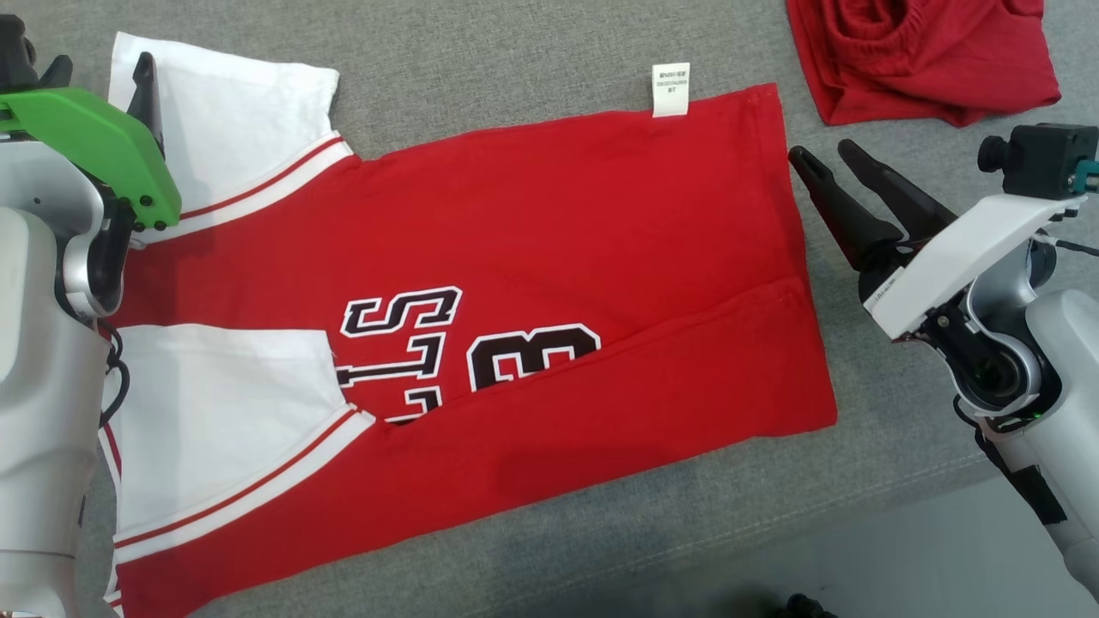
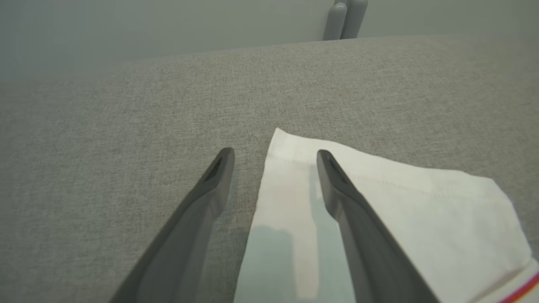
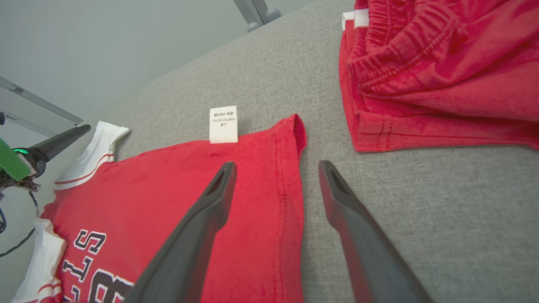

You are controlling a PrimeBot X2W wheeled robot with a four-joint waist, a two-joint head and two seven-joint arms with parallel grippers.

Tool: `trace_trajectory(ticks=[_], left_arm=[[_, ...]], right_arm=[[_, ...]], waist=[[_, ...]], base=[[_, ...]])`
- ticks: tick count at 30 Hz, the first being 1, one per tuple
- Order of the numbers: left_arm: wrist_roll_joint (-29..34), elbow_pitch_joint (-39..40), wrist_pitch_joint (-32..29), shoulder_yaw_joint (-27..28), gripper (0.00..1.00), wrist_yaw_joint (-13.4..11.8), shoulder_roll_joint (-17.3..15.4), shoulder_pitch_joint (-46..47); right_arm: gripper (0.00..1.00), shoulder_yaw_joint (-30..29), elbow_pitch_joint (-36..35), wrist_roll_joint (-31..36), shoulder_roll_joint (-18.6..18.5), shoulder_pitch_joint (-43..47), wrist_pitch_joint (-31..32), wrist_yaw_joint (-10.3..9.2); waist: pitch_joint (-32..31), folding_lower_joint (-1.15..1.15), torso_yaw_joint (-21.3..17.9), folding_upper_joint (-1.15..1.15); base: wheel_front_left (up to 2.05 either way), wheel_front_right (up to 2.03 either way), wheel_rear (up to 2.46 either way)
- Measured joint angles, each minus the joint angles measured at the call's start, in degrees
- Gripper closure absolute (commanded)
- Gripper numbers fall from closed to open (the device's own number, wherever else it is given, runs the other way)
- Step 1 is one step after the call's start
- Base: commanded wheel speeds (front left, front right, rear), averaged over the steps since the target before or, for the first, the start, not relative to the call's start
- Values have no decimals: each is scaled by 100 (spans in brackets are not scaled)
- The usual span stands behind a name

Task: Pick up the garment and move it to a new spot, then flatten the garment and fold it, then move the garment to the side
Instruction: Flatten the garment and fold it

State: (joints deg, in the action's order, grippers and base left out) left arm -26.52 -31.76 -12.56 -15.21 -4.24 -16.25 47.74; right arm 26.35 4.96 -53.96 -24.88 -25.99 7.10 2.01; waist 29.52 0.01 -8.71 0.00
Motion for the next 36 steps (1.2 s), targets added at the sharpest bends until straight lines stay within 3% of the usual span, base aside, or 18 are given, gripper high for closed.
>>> trace_trajectory(ticks=[16,17,19,21,22,36], left_arm=[[64,-715,127,-87,0,115,-42,430],[75,-756,159,-88,9,126,-41,453],[101,-828,189,-92,51,137,-35,492],[101,-868,242,-109,71,179,-26,521],[101,-892,280,-130,100,204,0,534],[98,-1083,948,-294,100,647,401,547]], right_arm=[[0,-9,133,7,13,-74,-51,44],[0,-10,135,7,20,-76,-51,44],[0,-16,149,7,36,-80,-53,44],[0,-36,159,7,49,-83,-94,45],[0,-65,170,7,47,-85,-134,44],[0,-58,495,107,-42,-320,-147,102]], waist=[[188,0,-196,0],[192,0,-199,0],[199,-1,-201,0],[204,0,-195,0],[203,0,-185,0],[-11,0,183,0]], base=[[0,0,0],[0,0,0],[0,0,0],[0,0,0],[0,0,0],[0,0,0]])
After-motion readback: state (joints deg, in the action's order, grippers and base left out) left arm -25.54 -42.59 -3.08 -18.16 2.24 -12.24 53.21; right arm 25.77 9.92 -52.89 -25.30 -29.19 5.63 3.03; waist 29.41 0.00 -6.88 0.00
